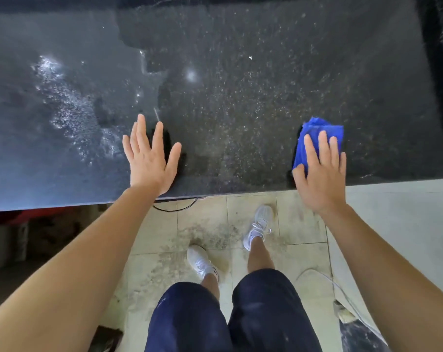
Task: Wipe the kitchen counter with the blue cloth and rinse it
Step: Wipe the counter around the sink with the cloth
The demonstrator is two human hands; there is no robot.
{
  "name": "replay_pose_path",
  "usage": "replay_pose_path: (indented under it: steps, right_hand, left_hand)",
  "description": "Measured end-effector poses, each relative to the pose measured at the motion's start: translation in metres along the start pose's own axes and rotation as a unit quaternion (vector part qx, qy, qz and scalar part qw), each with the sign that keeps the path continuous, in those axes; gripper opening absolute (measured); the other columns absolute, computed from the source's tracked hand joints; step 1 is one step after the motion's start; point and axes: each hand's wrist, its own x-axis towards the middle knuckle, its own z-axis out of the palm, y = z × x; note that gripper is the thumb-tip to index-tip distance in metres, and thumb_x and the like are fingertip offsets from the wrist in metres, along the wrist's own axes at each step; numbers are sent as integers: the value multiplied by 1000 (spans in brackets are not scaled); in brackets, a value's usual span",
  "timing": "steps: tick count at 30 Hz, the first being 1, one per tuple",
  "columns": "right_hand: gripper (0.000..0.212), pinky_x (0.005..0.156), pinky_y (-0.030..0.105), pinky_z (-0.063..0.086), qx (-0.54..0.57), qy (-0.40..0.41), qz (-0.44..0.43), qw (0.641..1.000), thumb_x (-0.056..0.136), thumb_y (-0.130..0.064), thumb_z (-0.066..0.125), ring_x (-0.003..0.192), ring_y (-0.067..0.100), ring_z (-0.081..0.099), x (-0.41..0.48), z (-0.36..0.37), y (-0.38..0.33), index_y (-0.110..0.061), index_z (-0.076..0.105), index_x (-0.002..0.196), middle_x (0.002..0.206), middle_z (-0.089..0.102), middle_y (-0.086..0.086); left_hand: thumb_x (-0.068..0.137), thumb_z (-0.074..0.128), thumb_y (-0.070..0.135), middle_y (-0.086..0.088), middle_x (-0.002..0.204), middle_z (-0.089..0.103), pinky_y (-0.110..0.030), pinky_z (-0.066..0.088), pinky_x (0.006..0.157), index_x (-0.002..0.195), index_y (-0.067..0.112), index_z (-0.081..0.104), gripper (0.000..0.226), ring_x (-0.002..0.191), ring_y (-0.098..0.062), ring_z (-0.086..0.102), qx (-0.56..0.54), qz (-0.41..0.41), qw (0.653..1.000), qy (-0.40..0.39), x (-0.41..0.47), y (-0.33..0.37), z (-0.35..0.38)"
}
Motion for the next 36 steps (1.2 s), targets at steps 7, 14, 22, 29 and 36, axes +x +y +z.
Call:
replay_pose_path:
  steps: [7, 14, 22, 29, 36]
  right_hand:
    - [65, 121, 59, 10, 58, 27, 30, 997, 95, -33, 32, 153, 37, 10, -41, 33, -174, -19, 23, 158, 166, 15, 13]
    - [64, 121, 57, 12, -6, -53, -316, 947, 95, -38, 27, 153, 33, 9, -55, 49, -265, -23, 26, 157, 166, 16, 10]
    - [64, 123, 54, 8, -55, 0, -193, 980, 98, -42, 33, 154, 29, 6, 53, 14, -155, -26, 19, 158, 167, 9, 6]
    - [65, 122, 57, 8, 3, 17, -28, 999, 98, -34, 30, 153, 37, 4, 70, 18, -215, -19, 16, 160, 167, 9, 13]
    - [64, 122, 56, 9, -60, -30, -349, 935, 99, -37, 28, 153, 35, 4, 10, 39, -300, -21, 18, 159, 167, 9, 12]
  left_hand:
    - [100, 22, 60, -15, 164, -10, -52, -3, 122, 157, 15, 7, 75, 152, -30, -9, 62, -102, 993, -24, -75, -93, -2]
    - [101, 30, 54, -18, 164, -6, -52, -1, 122, 157, 13, 10, 72, 152, -33, -6, 34, -148, 988, -5, -90, -112, 1]
    - [96, 19, 69, -15, 164, -11, -56, -8, 120, 158, 12, -1, 87, 151, -32, -13, 6, -208, 978, -26, -65, -117, 2]
    - [95, 15, 72, -13, 164, -12, -58, -7, 119, 157, 14, -2, 86, 150, -33, -15, 6, -209, 977, -38, -63, -121, 4]
    - [98, 18, 64, -10, 165, -13, -57, -8, 120, 158, 16, -1, 79, 150, -32, -16, -18, -211, 976, -46, -63, -121, 1]
